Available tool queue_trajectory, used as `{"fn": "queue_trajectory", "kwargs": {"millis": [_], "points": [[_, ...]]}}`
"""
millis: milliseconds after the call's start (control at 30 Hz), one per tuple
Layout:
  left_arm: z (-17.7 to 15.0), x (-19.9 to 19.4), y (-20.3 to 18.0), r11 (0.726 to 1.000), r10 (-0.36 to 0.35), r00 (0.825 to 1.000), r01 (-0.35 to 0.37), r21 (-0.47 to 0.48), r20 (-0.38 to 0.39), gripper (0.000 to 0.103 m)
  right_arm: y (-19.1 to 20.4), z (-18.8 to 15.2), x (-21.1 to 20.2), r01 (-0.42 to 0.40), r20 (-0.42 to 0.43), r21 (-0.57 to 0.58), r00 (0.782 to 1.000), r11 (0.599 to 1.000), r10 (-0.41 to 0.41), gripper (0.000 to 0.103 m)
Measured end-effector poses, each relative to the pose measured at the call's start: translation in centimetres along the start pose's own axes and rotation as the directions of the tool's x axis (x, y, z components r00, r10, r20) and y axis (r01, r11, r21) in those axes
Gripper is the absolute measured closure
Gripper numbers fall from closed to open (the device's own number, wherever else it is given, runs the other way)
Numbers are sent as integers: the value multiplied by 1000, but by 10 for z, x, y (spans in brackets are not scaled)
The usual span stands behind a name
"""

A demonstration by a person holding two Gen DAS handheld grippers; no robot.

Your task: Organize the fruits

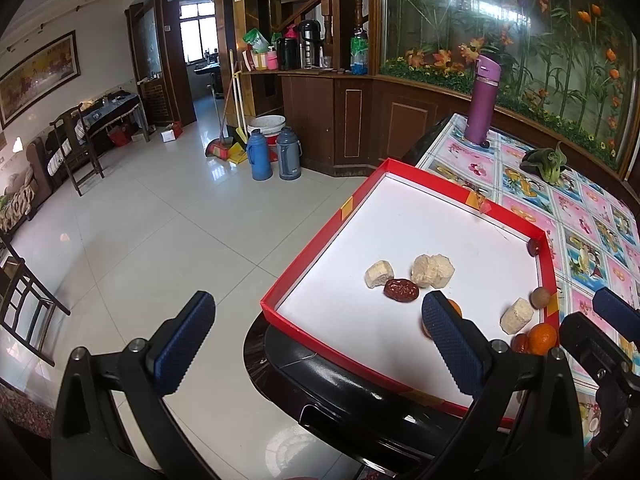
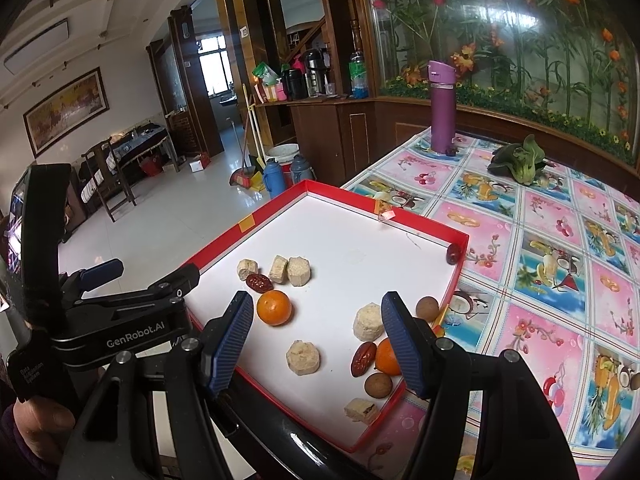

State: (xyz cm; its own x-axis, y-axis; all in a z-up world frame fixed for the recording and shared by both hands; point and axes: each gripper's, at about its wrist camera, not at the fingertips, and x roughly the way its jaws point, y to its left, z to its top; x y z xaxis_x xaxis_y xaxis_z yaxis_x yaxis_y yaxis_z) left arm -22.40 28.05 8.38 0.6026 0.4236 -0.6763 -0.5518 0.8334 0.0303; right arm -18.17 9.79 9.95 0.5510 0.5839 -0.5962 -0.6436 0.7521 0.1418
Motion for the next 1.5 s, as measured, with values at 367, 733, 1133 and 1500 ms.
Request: {"fn": "queue_trajectory", "kwargs": {"millis": [367, 733, 1133, 1500], "points": [[5, -7, -2, 1000, 3, 1000, -3, 4, 11, 0, -4, 2, -3, 3, 9, 5, 1000, 1000, -3, 37], [7, -10, -4, 1000, 5, 1000, -6, 9, 17, 0, -4, 4, -6, 1, 18, 5, 1000, 1000, -1, 37], [8, -11, -3, 1000, 8, 1000, -8, 12, 16, 0, -5, 4, -6, 0, 18, 7, 1000, 1000, 0, 36], [5, -11, -4, 1000, 4, 1000, -4, 14, 8, 0, -4, 0, -7, -2, 14, 10, 1000, 1000, 2, 35]]}}
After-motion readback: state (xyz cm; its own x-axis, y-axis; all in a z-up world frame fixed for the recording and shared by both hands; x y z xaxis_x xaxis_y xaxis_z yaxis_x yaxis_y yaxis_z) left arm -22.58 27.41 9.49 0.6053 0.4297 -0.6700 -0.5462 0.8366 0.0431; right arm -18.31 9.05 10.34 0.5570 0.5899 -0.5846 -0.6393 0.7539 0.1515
